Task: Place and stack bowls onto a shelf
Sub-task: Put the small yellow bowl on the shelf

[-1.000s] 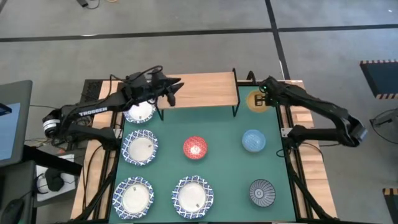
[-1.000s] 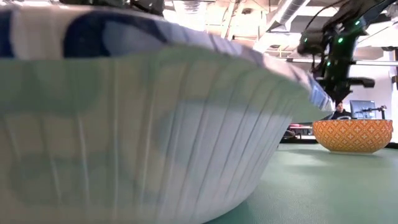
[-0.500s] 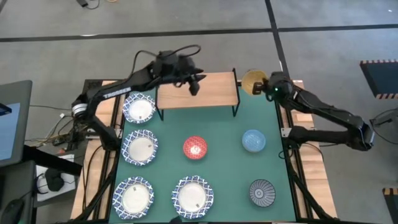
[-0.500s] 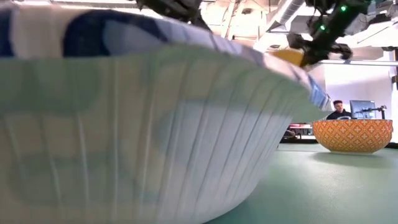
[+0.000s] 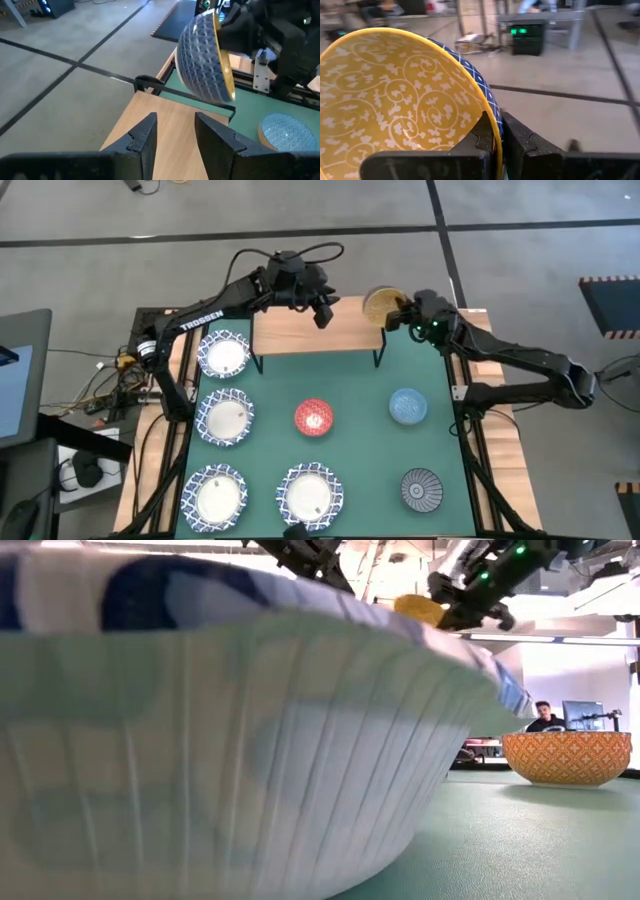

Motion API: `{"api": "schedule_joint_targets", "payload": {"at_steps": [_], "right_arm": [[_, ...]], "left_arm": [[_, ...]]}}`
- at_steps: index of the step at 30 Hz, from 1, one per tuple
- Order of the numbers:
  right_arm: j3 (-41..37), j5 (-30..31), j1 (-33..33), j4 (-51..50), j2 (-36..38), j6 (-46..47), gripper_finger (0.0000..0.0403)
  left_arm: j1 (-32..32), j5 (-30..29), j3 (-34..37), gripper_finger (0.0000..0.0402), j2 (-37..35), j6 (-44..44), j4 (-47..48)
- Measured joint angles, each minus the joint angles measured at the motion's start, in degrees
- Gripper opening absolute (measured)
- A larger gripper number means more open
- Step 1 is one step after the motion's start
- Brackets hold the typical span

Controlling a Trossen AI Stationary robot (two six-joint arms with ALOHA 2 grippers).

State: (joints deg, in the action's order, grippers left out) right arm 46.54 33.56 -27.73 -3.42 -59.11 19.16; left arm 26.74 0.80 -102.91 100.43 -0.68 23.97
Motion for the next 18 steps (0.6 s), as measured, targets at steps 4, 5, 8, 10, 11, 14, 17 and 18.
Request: {"api": "schedule_joint_targets", "payload": {"at_steps": [4,5,8,10,11,14,17,18], "right_arm": [[2.4,-1.9,0.1,0.8,-4.7,-0.4,0.0042],[3.3,-1.8,0.2,1.0,-6.0,-0.4,0.0042],[5.9,-1.8,0.3,1.2,-9.9,-3.4,0.0042],[7.9,-1.9,0.3,1.0,-12.3,-5.6,0.0042],[9.0,-2.0,0.5,0.9,-13.4,-6.3,0.0042],[12.4,-2.2,1.3,0.6,-15.9,-9.4,0.0042],[14.9,-2.1,2.3,0.5,-18.2,-12.2,0.0042],[15.5,-2.2,2.4,0.2,-18.8,-12.6,0.0042]], "left_arm": [[0.0,-0.2,0.0,0.0116,-0.2,1.8,0.2],[0.0,-0.2,0.0,0.0116,-0.2,1.9,0.6],[0.0,-0.2,0.0,0.0116,-0.2,2.2,1.7],[0.0,-1.3,0.0,0.0116,-0.2,2.7,2.6],[0.0,-2.2,0.0,0.0116,-0.2,3.1,3.4],[0.0,-4.0,0.0,0.0116,-0.2,3.7,5.1],[-0.1,-4.4,0.0,0.0116,-0.2,3.7,5.8],[-0.1,-4.4,0.0,0.0116,-0.2,3.7,6.1]]}}
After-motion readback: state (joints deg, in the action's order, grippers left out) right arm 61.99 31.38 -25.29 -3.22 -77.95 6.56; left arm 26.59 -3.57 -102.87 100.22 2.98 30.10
